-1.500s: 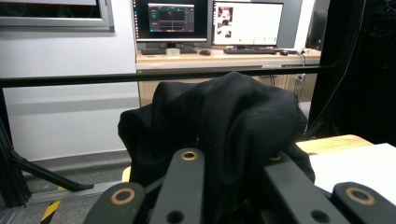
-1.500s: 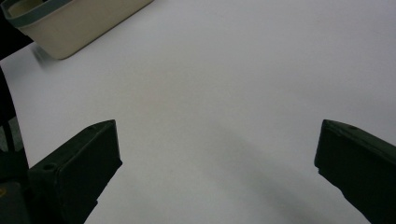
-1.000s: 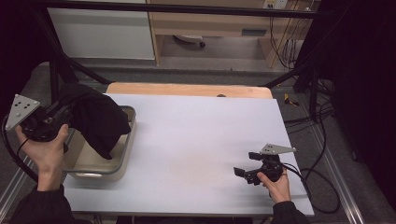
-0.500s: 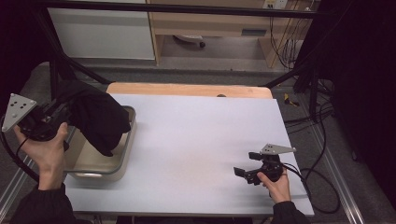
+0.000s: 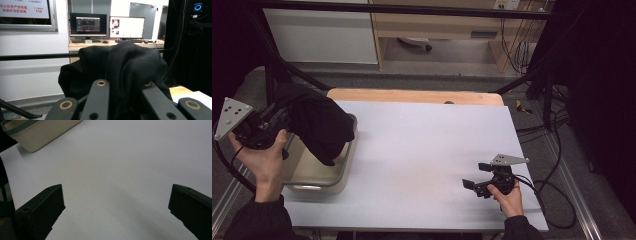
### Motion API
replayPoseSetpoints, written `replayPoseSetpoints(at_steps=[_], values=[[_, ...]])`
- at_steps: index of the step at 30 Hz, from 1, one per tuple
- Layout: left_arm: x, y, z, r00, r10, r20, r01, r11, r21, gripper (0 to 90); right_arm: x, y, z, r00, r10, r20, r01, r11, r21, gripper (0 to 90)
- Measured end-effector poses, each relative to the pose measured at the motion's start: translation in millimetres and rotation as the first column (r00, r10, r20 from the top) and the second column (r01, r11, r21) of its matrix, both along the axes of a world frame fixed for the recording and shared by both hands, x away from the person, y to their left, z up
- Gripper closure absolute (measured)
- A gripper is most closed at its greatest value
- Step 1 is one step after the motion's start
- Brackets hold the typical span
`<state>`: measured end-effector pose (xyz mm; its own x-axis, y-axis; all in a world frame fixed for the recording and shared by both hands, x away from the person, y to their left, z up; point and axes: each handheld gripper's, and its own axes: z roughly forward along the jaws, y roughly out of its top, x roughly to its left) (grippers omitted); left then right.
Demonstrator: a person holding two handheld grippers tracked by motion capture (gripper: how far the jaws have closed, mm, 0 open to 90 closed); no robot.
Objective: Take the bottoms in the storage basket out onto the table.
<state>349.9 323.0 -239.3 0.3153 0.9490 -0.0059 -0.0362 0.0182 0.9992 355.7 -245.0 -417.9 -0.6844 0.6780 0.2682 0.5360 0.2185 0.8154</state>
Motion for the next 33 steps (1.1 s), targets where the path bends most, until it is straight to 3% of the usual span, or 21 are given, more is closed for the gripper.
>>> replayPoseSetpoints(at_steps=[33], values=[[3.6, -33.5, 13.0, 0.9975, -0.064, 0.03, 0.063, 0.9979, 0.013, 85.0, -0.2, -0.1, 0.0, 1.0, 0.002, -0.002, -0.002, 1.0, -0.003, 0.7]])
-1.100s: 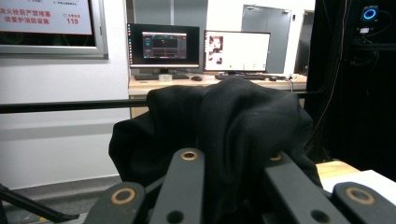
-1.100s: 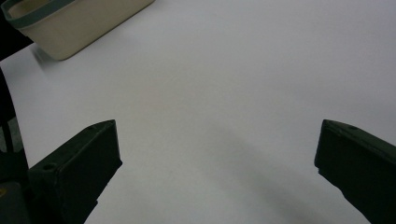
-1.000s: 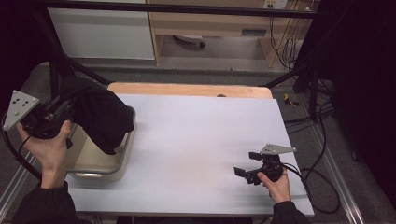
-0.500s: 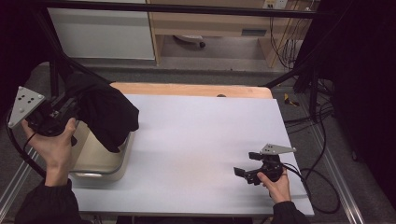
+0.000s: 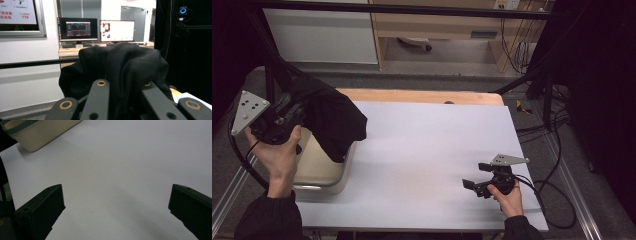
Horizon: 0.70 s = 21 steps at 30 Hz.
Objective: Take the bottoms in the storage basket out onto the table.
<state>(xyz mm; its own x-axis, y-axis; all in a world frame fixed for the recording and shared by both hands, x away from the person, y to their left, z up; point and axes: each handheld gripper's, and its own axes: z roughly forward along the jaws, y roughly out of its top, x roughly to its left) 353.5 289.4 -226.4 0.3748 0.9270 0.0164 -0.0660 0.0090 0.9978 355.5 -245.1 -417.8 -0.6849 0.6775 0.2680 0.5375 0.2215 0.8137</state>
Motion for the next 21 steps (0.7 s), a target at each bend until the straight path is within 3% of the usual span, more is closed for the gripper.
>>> replayPoseSetpoints(at_steps=[21], values=[[4.1, -22.5, 4.3, 0.999, -0.043, 0.01, 0.043, 0.999, -0.011, 84.9, -0.1, 0.2, -0.1, 1.0, -0.001, -0.001, 0.001, 1.0, -0.001, 0.7]])
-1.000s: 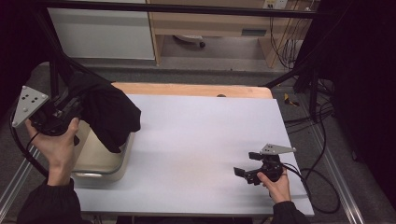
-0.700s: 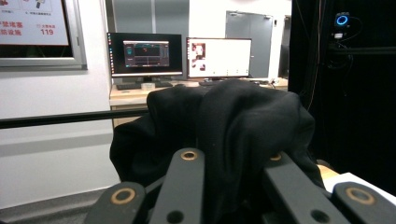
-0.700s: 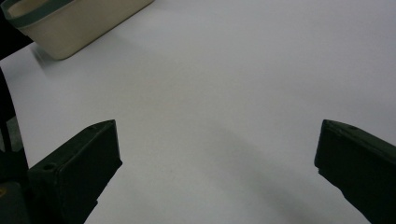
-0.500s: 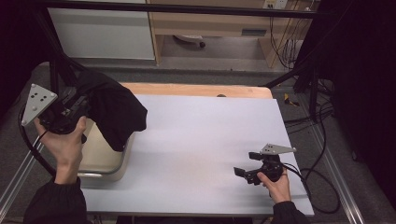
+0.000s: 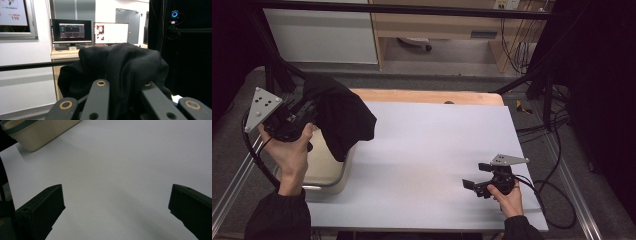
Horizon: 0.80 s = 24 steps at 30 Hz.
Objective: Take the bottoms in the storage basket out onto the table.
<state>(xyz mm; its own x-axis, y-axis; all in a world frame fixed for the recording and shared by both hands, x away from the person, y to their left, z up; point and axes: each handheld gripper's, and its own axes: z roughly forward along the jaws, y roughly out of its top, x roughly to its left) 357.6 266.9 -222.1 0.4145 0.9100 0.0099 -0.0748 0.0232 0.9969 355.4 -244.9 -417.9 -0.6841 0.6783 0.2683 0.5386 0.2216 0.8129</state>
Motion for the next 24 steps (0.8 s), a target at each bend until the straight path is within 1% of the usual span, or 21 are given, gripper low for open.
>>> replayPoseSetpoints(at_steps=[7, 17, 24], values=[[1.0, -7.0, 0.1, 0.9999, -0.011, 0.003, 0.011, 0.9999, -0.001, 85.0, 0.1, 0.1, -0.1, 1.0, -0.001, -0.002, 0.001, 1.0, -0.001, 0.7], [2.8, -17.3, 0.7, 0.9995, -0.032, -0.001, 0.032, 0.9995, 0.009, 85.0, 0.1, 0.0, -0.1, 1.0, -0.001, 0.0, 0.001, 1.0, 0.0, 0.6], [4.2, -25.5, 0.6, 0.9989, -0.047, 0.0, 0.047, 0.9989, 0.007, 85.0, 0.1, -0.1, 0.0, 1.0, 0.0, 0.001, 0.0, 1.0, -0.001, 0.7]])
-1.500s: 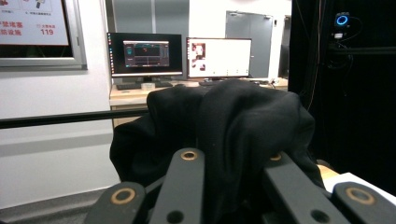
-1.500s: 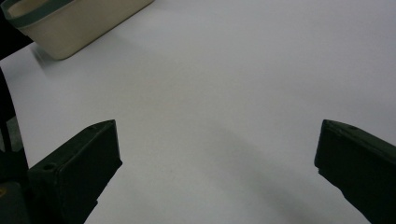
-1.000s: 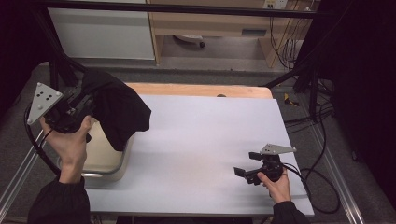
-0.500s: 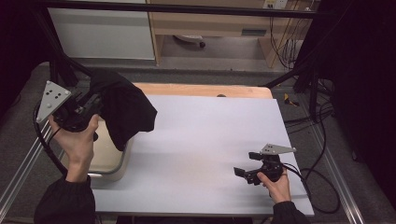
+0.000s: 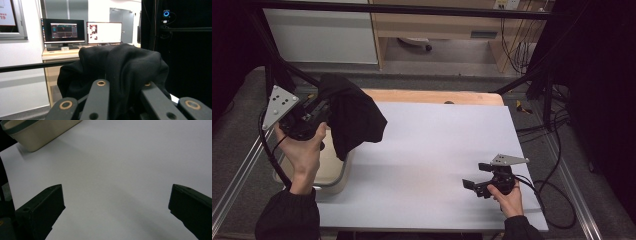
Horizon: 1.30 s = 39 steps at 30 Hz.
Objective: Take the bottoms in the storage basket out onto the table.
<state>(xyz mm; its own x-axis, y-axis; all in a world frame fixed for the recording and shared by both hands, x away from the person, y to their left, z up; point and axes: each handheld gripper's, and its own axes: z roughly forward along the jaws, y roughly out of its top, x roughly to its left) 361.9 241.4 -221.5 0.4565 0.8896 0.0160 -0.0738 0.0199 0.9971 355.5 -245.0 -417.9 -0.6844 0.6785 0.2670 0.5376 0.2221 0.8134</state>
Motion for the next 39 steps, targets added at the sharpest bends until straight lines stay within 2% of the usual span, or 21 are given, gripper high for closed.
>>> replayPoseSetpoints(at_steps=[30, 39], values=[[6.2, -37.2, -0.6, 0.9979, -0.064, -0.002, 0.064, 0.9979, -0.002, 85.0, -0.2, -0.2, 0.2, 1.0, 0.0, 0.004, 0.0, 1.0, 0.003, 0.6], [8.5, -49.2, -3.0, 0.9968, -0.079, -0.012, 0.079, 0.9967, 0.017, 85.0, -0.3, -0.4, 0.6, 1.0, 0.0, 0.004, 0.0, 1.0, 0.004, 0.7]])
